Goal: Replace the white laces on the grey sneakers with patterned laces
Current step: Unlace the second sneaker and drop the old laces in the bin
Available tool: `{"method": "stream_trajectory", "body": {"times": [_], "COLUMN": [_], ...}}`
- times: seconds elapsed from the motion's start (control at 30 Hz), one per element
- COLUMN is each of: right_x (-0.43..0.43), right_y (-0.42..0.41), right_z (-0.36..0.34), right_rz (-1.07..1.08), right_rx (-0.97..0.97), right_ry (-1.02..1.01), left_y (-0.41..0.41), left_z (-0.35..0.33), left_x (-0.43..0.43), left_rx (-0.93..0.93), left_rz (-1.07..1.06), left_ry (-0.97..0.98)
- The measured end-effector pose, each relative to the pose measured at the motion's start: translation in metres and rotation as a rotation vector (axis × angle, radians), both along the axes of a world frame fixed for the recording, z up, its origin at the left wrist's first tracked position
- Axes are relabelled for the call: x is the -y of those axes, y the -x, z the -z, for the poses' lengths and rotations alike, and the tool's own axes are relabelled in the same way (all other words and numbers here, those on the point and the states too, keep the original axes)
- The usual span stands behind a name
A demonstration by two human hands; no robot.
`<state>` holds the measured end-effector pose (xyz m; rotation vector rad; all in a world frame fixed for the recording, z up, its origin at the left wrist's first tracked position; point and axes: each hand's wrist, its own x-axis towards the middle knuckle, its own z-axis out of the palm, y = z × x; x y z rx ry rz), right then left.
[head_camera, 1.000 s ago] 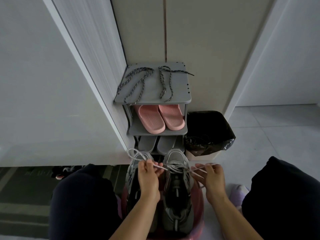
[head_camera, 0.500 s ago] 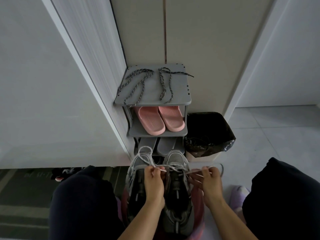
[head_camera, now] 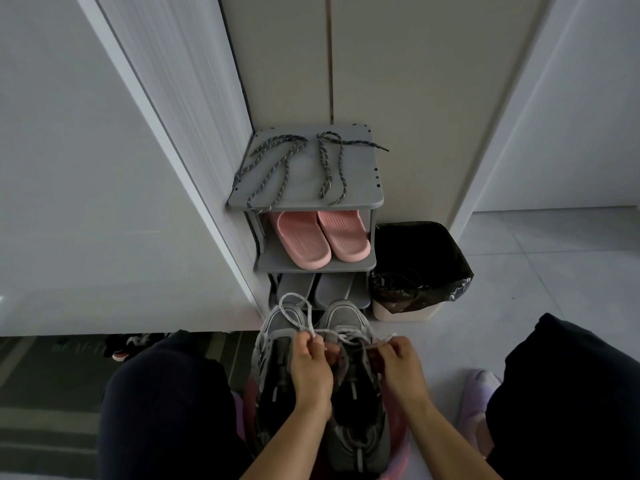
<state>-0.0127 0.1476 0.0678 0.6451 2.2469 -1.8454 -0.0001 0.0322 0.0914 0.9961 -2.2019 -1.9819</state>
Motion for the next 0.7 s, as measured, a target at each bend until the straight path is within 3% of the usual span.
{"method": "stream_trajectory", "body": {"times": [0.07, 0.2, 0.23, 0.37, 0.43, 0.5, 0.6, 0.7], "right_x": [0.000, -0.004, -0.007, -0.016, -0.019, -0.020, -0.018, -0.017], "right_y": [0.001, 0.004, 0.005, 0.006, 0.007, 0.009, 0.012, 0.012], "right_z": [0.007, -0.005, -0.009, -0.010, 0.003, 0.015, 0.013, 0.005], "right_rz": [0.055, 0.249, 0.270, 0.145, -0.025, -0.188, -0.341, -0.410], "right_rx": [0.061, 0.097, 0.083, 0.075, 0.040, -0.027, -0.068, -0.061], "right_ry": [0.101, 0.571, 0.609, 0.400, 0.139, -0.159, -0.364, -0.386], "left_y": [-0.001, -0.001, -0.001, -0.005, -0.008, -0.008, 0.008, 0.027], "left_z": [-0.002, -0.003, -0.002, -0.004, -0.009, -0.015, -0.012, -0.010], "left_x": [-0.002, -0.003, -0.003, 0.000, 0.002, 0.007, 0.018, 0.026], "left_rx": [-0.002, 0.014, 0.024, 0.074, 0.053, -0.010, -0.066, 0.038], "left_rz": [-0.050, -0.027, -0.002, 0.093, 0.184, 0.317, 0.633, 0.934], "left_ry": [-0.092, -0.034, -0.017, -0.003, 0.042, 0.310, 0.883, 1.076]}}
